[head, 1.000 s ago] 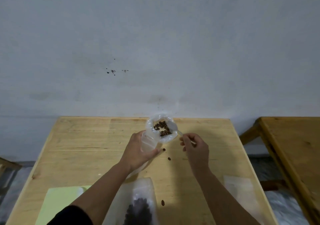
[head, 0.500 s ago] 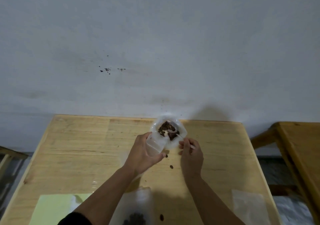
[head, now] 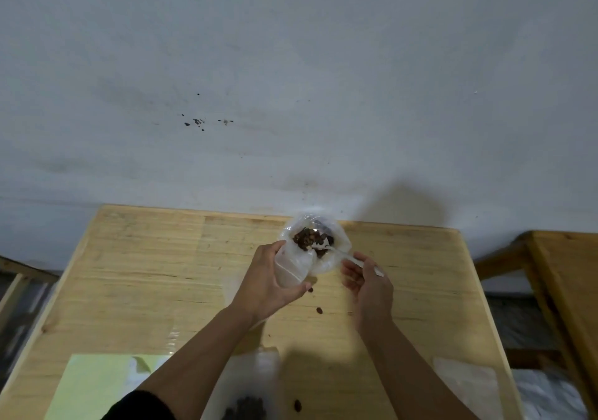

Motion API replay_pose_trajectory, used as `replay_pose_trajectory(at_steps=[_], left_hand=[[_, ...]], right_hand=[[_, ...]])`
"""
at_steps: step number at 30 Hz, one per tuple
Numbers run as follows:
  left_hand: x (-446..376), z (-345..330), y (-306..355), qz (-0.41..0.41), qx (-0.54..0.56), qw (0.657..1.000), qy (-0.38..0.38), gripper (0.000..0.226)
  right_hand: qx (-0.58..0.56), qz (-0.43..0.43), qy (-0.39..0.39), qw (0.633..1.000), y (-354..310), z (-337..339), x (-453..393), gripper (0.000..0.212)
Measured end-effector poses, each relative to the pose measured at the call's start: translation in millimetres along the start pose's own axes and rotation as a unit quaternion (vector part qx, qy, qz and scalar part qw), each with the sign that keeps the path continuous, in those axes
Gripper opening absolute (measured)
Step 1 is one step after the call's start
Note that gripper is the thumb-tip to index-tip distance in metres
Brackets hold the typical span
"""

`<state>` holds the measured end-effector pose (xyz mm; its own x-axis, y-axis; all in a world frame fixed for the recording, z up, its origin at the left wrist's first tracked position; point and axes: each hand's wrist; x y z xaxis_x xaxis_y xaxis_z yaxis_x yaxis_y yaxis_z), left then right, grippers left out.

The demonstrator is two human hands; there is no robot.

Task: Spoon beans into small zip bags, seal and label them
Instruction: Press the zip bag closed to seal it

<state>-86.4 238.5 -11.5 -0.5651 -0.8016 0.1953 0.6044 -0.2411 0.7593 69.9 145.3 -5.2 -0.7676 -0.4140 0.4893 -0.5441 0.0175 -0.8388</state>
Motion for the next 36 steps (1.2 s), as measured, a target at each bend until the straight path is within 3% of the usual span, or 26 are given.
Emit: replay_pose_trajectory(at_steps=[11,17,21,25,30,36], left_hand=[[2,-1,4,-0.009,-0.020,1.000,0.009,0.106],[1,-3,5,-0.017,-0.020,1.000,0.013,0.107],[0,-3,4,-0.010,-0.003,1.000,0.014,0.106],[-3,-3,2,-0.017,-0.013,1.000,0.007,0.107],[-7,-6,1,-0.032,-0.011,0.999,0.010,0.103],[-10,-3,-2,-0.042,-0.009,0.999,0.016,0.101]], right_hand=[[0.050,0.062,-0.049,0.996,-35,10,21,0.028],[0.207,0.209,-0.138,0.946,-38,-3,40,0.025],[0.191,0.234,-0.010,0.953,-39,-2,31,0.028],[0.305,0.249,0.055,0.918,-32,1,13,0.026],[0.328,0.222,0.058,0.916,-18,-11,0,0.026],[0.172,0.077,0.061,0.980,-2,-23,-19,0.028]])
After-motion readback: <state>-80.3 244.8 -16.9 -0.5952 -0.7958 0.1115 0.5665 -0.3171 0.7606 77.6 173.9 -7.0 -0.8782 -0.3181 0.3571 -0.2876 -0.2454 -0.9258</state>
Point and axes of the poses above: each hand's wrist, its own x-axis away from the middle knuckle, its own z-axis out of the back of the hand, y = z × x, and after that the axes turned 8 degrees about -x, right-handed
